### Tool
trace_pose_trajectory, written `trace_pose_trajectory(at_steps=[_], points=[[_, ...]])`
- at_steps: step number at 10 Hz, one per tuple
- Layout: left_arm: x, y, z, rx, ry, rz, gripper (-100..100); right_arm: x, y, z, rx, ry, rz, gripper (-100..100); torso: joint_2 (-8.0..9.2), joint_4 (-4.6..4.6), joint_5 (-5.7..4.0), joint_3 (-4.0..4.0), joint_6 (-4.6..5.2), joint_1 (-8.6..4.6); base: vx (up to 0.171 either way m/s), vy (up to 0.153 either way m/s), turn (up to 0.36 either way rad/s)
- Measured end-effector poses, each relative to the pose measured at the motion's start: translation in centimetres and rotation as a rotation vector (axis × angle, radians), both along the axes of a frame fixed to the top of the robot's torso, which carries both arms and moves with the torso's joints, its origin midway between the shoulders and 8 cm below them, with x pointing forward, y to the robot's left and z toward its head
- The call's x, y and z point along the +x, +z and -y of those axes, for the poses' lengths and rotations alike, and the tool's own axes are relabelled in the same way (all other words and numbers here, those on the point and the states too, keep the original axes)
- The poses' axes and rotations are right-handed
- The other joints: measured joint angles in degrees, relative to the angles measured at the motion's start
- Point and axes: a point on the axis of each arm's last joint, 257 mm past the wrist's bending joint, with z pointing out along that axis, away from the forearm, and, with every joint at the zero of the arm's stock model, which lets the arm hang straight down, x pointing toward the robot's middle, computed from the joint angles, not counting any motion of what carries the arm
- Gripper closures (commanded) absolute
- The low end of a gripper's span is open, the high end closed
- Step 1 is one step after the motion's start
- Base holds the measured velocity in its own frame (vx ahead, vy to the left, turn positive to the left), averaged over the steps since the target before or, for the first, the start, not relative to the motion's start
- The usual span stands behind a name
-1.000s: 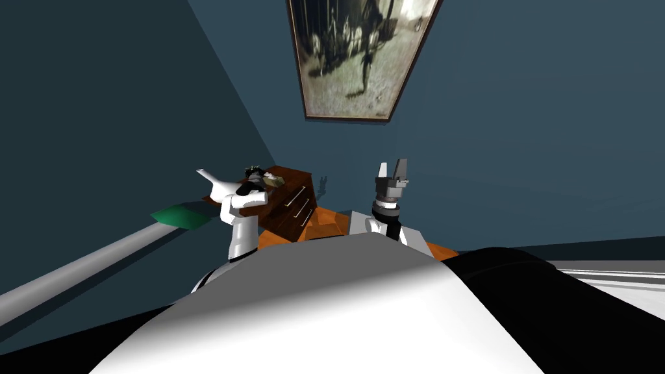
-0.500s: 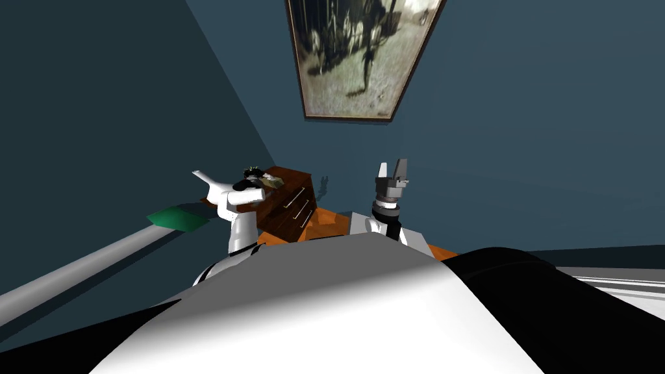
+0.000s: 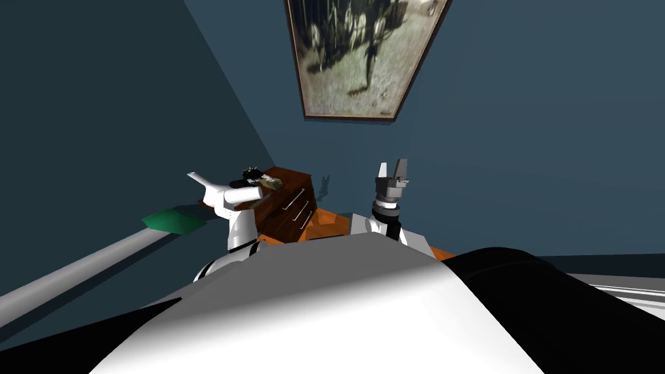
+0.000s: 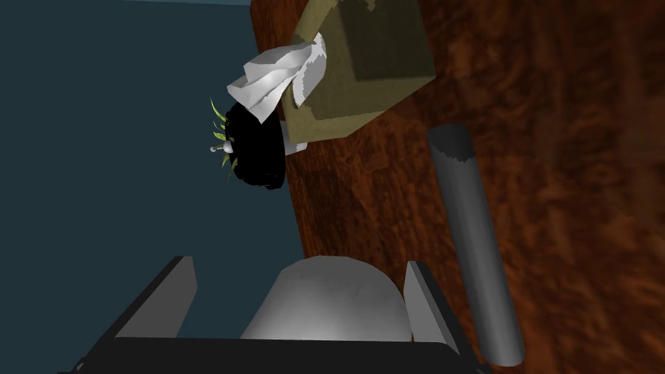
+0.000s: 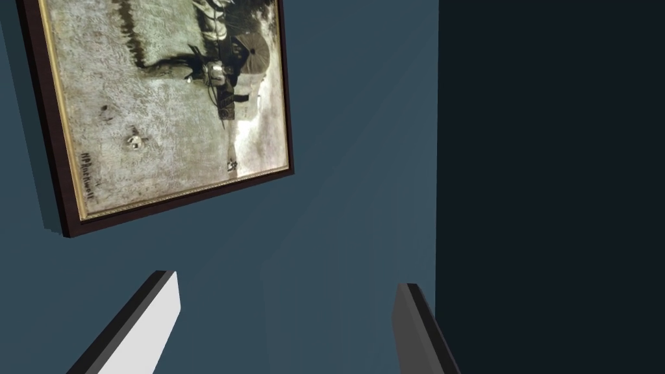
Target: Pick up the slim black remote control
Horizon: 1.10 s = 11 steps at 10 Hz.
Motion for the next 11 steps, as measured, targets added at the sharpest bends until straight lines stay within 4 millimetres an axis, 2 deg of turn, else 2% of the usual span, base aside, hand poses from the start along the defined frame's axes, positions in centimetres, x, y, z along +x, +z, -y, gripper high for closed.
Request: trace_pose_trajectory(at_steps=[7,11], points=[[-2.0,-3.8,-2.4,-0.147,0.118,-0.143,-100,0.0,0.0,0.0,0.0,0.0,0.0,0,-0.09,-0.01,0.01,-0.04,-0.01,0.07,0.057,0.0,0.015],[-3.9,-5.7,-2.7,-0.232,0.174,-0.223,-100,0.0,0.0,0.0,0.0,0.0,0.0,0,-0.08,-0.02,0.01,-0.05,0.0,0.05,0.048,0.005,0.01]])
